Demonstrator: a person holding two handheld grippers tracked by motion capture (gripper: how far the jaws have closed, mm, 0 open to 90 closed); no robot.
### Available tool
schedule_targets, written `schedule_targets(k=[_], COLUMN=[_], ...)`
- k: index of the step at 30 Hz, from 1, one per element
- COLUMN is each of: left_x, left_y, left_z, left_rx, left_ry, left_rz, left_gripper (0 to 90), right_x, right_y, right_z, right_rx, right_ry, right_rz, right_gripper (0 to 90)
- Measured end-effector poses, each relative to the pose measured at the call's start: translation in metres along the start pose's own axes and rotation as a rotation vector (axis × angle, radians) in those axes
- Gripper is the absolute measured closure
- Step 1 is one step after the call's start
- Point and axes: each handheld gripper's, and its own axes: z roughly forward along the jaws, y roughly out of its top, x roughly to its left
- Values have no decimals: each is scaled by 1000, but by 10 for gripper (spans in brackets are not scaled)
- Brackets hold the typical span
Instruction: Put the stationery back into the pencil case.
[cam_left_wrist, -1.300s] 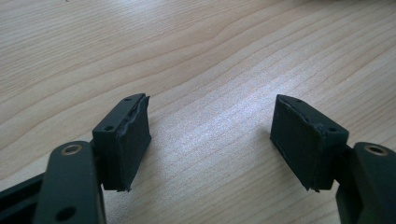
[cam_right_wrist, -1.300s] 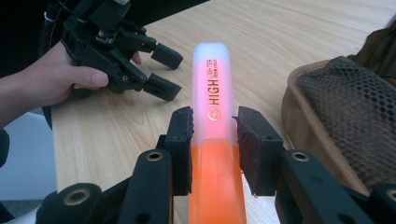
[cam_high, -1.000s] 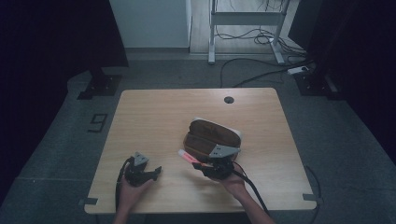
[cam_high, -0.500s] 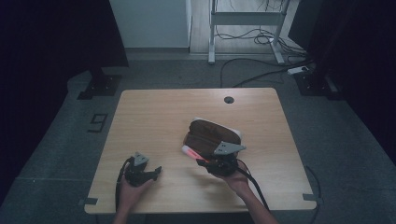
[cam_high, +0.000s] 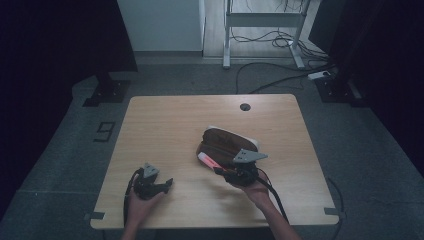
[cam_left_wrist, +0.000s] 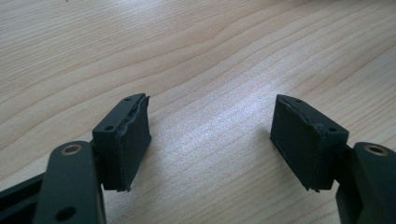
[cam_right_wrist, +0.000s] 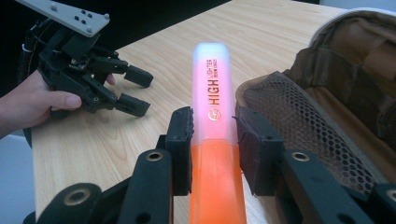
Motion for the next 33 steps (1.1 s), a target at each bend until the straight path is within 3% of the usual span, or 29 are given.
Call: schedule_targets(k=[18,33], left_x=[0,0], left_y=[0,0], left_z=[0,0], left_rx=[0,1], left_ry=[0,-1], left_rz=[-1,0], left_gripper=[280,280], right_x=[-17,-32], right_y=[7,16], right_z=[-14,-16], right_rx=[-24,-6], right_ry=[-32,-59], right_rz=[19,21], right_gripper=[657,657])
